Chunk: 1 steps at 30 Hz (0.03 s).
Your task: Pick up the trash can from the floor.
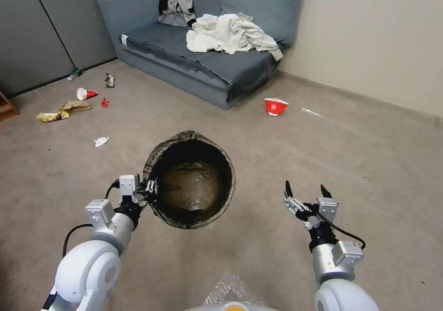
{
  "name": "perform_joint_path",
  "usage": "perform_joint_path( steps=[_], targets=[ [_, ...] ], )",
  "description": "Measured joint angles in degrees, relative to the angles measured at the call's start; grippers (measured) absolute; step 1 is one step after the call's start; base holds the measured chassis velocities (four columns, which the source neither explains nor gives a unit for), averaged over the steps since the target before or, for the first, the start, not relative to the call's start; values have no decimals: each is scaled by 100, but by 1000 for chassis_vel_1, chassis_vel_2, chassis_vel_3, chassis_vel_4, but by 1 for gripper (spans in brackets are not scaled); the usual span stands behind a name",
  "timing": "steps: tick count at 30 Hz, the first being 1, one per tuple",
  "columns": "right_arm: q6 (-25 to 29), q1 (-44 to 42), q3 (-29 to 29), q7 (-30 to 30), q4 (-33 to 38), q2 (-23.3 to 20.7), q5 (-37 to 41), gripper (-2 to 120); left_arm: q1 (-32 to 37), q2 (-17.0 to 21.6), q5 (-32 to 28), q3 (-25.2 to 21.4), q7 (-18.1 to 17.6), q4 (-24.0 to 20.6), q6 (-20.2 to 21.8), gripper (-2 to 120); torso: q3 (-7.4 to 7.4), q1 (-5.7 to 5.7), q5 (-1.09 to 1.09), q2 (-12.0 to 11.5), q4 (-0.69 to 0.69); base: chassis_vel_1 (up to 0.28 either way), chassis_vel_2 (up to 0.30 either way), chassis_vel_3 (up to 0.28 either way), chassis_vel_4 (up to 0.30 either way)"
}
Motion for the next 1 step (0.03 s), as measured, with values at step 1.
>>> perform_joint_path(
  steps=[1],
  targets=[
    [0, 0, 0, 0, 0, 0, 0, 100, 0, 0, 0, 0, 0, 0, 0, 2, 0, 0, 0, 0, 0, 0, 0, 0, 0]
  ],
)
